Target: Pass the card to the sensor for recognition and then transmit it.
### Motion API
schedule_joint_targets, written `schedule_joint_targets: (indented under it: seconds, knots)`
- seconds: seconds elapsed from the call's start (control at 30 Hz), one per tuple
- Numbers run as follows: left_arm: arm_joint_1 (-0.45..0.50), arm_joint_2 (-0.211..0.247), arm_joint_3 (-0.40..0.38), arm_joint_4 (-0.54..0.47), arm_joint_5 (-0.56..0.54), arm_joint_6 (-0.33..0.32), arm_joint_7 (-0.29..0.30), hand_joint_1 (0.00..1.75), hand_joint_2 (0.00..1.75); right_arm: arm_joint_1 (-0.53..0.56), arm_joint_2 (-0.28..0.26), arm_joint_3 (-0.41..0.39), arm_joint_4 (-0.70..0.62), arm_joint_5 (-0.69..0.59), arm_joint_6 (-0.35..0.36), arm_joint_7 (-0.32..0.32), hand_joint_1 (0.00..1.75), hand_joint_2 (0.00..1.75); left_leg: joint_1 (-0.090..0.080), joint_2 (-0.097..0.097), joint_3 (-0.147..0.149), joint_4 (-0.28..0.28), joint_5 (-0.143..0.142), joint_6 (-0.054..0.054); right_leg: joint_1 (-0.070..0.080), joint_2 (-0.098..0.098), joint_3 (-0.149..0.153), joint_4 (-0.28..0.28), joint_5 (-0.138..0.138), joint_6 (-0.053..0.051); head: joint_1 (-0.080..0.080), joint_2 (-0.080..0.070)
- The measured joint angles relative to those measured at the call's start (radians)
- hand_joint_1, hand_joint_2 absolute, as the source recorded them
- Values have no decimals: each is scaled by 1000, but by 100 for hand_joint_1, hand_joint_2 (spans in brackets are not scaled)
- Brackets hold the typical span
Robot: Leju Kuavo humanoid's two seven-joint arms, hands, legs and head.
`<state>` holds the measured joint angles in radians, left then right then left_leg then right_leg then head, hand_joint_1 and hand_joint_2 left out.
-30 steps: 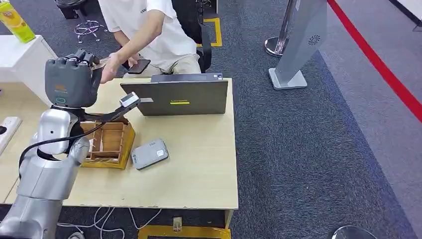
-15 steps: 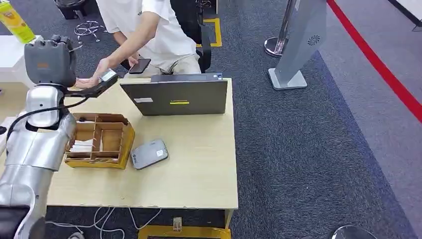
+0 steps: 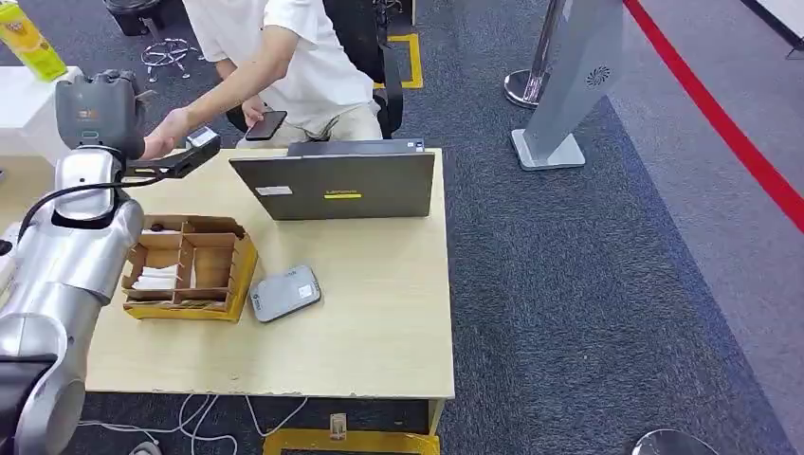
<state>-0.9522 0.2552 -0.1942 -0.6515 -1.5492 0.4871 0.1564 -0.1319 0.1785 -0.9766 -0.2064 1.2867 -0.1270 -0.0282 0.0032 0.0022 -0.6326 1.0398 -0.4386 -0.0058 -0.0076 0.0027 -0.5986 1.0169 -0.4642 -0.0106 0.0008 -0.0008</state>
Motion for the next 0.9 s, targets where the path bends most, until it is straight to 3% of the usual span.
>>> schedule_joint_targets:
  seconds: [0.47,0.9]
  knots:
    - [1,-4,6,46,5,8,-3,0,175,0,0,0,0,0,0,0,0,175,0,0,0,0,0,0,0,0,0,0,0,0,0,0]
    - [18,-5,8,51,43,14,-57,0,175,2,0,0,1,-8,0,-4,0,175,0,0,0,0,0,0,0,0,0,0,0,0,0,0]
